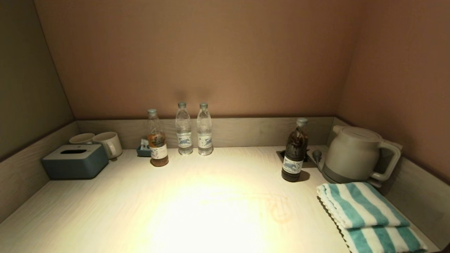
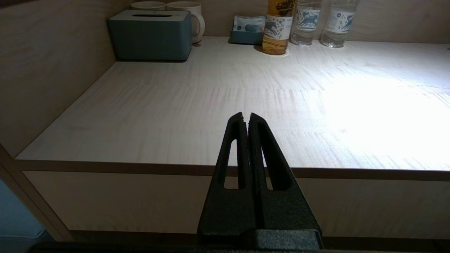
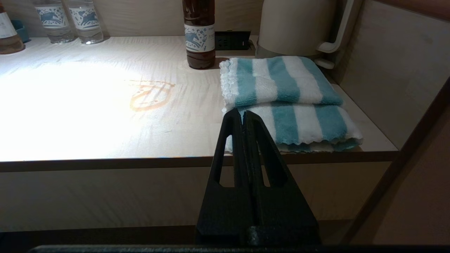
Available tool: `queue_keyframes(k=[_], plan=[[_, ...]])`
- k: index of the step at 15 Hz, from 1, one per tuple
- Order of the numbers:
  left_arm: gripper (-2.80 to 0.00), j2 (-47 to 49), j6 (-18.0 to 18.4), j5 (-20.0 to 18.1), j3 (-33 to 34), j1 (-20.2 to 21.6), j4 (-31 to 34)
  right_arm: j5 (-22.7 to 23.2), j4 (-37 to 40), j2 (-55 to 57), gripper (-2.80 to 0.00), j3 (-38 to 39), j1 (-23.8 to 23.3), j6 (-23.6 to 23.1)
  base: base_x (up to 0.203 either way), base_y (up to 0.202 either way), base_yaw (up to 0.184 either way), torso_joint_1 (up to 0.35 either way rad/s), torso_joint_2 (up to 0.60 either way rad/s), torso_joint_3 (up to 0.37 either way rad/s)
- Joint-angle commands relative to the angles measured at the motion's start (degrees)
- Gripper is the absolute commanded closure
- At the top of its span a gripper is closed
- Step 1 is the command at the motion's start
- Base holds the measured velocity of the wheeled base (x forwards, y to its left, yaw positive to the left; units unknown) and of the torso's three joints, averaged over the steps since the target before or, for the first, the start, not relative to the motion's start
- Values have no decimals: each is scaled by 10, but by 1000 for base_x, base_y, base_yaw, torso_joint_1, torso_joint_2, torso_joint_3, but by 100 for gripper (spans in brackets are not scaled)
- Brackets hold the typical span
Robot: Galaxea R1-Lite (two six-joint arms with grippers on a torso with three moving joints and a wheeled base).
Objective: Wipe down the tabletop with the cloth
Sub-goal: Pick up the tablecloth
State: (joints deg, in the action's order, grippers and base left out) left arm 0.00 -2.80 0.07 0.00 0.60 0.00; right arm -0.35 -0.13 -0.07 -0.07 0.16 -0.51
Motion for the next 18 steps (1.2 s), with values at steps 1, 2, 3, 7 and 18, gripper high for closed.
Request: queue_keyframes(k=[1, 2, 3, 7, 18], plan=[[0, 1, -1, 0, 0, 0, 0, 0, 0, 1, 0, 0, 0, 0, 0, 0, 0, 0, 0, 0], [0, 1, -1, 0, 0, 0, 0, 0, 0, 1, 0, 0, 0, 0, 0, 0, 0, 0, 0, 0], [0, 1, -1, 0, 0, 0, 0, 0, 0, 1, 0, 0, 0, 0, 0, 0, 0, 0, 0, 0], [0, 1, 0, 0, 0, 0, 0, 0, 0, 1, 0, 0, 0, 0, 0, 0, 0, 0, 0, 0], [0, 1, 0, 0, 0, 0, 1, 0, 0, 1, 0, 1, 0, -5, 0, 0, 0, 0, 0, 0]])
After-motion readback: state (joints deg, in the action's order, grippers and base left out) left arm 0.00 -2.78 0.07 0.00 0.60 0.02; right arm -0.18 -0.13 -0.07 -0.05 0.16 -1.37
